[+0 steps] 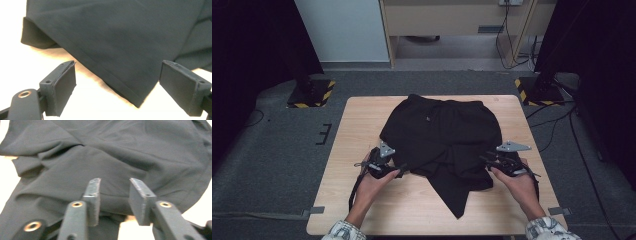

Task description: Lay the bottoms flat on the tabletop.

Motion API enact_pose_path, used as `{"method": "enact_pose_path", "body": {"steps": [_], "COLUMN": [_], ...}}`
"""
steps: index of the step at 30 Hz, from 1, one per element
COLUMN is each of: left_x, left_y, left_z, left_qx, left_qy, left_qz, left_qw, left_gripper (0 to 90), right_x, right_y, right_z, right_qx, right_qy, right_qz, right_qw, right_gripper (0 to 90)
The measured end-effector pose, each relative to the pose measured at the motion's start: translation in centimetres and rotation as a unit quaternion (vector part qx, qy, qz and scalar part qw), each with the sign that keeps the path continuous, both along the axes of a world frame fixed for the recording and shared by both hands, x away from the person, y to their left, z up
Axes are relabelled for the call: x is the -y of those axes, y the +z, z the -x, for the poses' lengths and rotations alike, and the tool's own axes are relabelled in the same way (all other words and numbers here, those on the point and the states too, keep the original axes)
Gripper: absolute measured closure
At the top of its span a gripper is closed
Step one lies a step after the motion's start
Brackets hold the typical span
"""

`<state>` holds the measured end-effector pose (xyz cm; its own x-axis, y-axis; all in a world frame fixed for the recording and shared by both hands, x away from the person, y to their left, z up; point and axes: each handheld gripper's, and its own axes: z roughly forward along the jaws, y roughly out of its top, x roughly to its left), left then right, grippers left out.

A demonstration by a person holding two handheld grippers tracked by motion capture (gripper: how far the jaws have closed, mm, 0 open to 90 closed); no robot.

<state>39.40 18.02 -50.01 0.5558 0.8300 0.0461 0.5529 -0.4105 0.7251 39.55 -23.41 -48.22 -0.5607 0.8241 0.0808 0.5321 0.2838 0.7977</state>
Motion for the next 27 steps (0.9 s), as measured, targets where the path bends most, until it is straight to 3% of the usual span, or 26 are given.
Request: {"method": "enact_pose_path", "body": {"steps": [3,7,10,13,19,22,25,26,27], "left_x": [0.4,0.7,0.8,1.2,2.0,2.2,2.3,2.4,2.8], "left_y": [-0.4,-0.8,-1.0,-1.2,-2.7,-2.9,-2.8,-2.8,-2.7], "left_z": [0.3,0.3,0.4,0.4,-0.4,-0.6,-0.7,-0.6,-0.6], "left_qx": [0.004,0.005,0.004,0.015,-0.011,-0.013,-0.014,-0.012,-0.007], "left_qy": [-0.005,0.000,-0.005,-0.003,0.001,0.007,0.015,0.011,0.009], "left_qz": [-0.003,-0.003,-0.005,-0.017,-0.027,-0.017,-0.003,-0.002,-0.010], "left_qw": [1.0000,1.0000,1.0000,0.9997,0.9996,0.9997,0.9998,0.9999,0.9999], "left_gripper": [11.3,10.4,9.7,10.3,10.0,15.9,35.8,40.6,54.7], "right_x": [-1.0,-1.8,-2.1,-2.4,-3.4,-4.5,-5.7,-5.9,-6.2], "right_y": [0.0,0.1,0.1,0.0,-0.8,-1.5,-2.0,-2.1,-2.1], "right_z": [0.8,1.6,2.0,2.8,4.1,4.6,4.4,4.2,3.8], "right_qx": [0.005,0.011,0.011,0.008,-0.003,-0.001,-0.005,-0.008,-0.006], "right_qy": [0.013,0.021,0.027,0.034,0.056,0.067,0.058,0.058,0.064], "right_qz": [0.003,0.005,0.006,0.012,0.017,0.038,0.070,0.078,0.073], "right_qw": [0.9999,0.9997,0.9996,0.9993,0.9983,0.9971,0.9958,0.9952,0.9953], "right_gripper": [46.0,36.8,32.7,28.6,24.2,25.1,40.5,53.4,72.6]}}
